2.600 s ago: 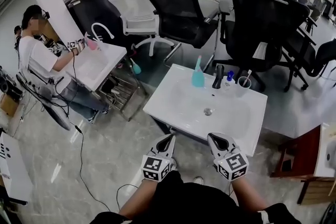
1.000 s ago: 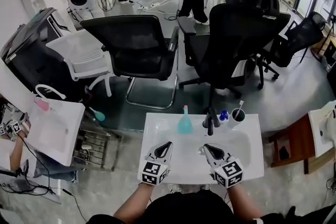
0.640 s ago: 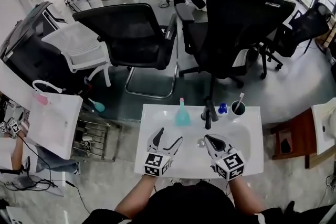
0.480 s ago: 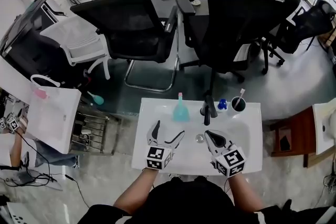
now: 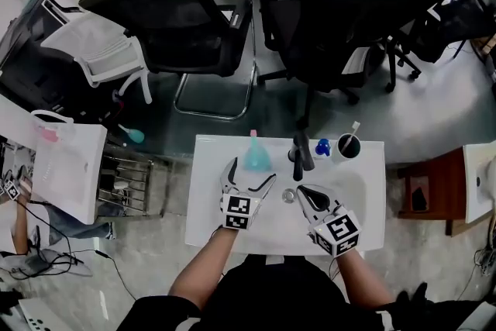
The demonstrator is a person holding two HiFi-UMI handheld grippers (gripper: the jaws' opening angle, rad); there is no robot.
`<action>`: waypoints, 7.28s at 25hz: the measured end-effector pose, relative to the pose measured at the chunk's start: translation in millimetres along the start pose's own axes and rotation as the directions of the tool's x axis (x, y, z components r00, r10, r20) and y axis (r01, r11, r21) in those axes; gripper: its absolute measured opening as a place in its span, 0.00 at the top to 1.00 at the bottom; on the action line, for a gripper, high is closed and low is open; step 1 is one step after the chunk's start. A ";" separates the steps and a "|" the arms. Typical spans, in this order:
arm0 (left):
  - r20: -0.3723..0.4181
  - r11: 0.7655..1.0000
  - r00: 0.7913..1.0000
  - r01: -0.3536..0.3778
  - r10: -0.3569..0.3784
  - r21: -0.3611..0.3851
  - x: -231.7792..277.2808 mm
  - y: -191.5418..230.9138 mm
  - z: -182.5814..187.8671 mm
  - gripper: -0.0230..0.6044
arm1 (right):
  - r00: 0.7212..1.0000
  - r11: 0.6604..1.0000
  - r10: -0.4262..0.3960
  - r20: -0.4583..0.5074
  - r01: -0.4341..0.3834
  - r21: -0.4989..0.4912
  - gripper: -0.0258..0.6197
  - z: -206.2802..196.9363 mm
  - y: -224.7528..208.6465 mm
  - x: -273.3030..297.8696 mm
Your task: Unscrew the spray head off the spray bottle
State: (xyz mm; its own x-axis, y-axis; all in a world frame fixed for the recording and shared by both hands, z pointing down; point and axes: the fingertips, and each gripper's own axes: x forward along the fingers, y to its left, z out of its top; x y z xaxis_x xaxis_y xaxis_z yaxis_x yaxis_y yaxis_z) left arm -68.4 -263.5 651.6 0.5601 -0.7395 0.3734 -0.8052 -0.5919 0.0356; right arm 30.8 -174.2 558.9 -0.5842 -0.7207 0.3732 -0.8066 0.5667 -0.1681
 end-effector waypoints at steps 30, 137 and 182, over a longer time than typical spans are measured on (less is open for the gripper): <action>-0.032 0.999 0.999 -0.001 0.003 0.039 68.5 17.7 -16.8 0.29 | 0.997 0.998 0.067 -0.046 -0.067 0.019 0.95 -17.7 -9.3 14.5; 0.085 0.799 0.833 0.489 -0.547 0.351 -149.4 -168.1 144.5 0.32 | 0.737 0.773 0.619 0.272 -0.511 -0.376 0.75 147.5 125.1 -106.0; 0.084 0.935 0.957 0.250 -0.279 0.250 -116.4 -136.6 148.5 0.32 | 0.862 0.936 0.348 0.369 -0.301 -0.180 0.75 154.2 90.4 -76.4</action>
State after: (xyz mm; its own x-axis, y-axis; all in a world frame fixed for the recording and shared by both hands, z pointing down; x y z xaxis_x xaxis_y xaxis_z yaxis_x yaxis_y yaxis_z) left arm 5.3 -144.2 465.6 0.7765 -0.5696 0.2694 -0.5643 -0.8189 -0.1049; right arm -11.4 -129.5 374.5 -0.8175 -0.5713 -0.0733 -0.5632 0.8195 -0.1059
